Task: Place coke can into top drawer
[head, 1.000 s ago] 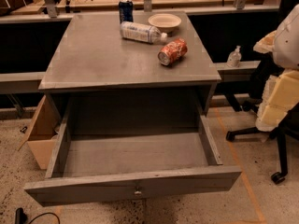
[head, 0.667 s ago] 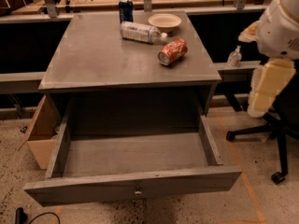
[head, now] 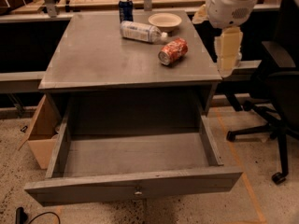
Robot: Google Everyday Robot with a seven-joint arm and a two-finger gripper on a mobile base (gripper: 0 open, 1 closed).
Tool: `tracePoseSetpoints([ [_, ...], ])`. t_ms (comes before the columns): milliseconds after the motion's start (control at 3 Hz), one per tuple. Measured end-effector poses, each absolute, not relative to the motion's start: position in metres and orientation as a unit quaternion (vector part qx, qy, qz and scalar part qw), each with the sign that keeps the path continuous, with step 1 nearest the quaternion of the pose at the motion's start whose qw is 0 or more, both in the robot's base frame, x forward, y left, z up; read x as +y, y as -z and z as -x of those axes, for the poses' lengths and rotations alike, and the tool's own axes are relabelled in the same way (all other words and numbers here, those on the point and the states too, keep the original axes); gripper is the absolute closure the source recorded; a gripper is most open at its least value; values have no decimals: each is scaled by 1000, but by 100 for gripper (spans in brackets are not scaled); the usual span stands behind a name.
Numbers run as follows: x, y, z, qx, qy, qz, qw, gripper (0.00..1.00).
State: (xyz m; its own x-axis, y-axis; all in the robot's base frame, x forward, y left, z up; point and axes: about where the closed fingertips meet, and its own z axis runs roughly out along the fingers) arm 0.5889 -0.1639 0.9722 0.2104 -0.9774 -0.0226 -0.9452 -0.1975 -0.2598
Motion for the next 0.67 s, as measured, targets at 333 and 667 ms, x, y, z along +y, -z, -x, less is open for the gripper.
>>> tracePoseSetpoints([
  [333,-139,-940,-652,557,42,821,116,0],
  [667,-115,-907,-696,495,2,855,153,0],
])
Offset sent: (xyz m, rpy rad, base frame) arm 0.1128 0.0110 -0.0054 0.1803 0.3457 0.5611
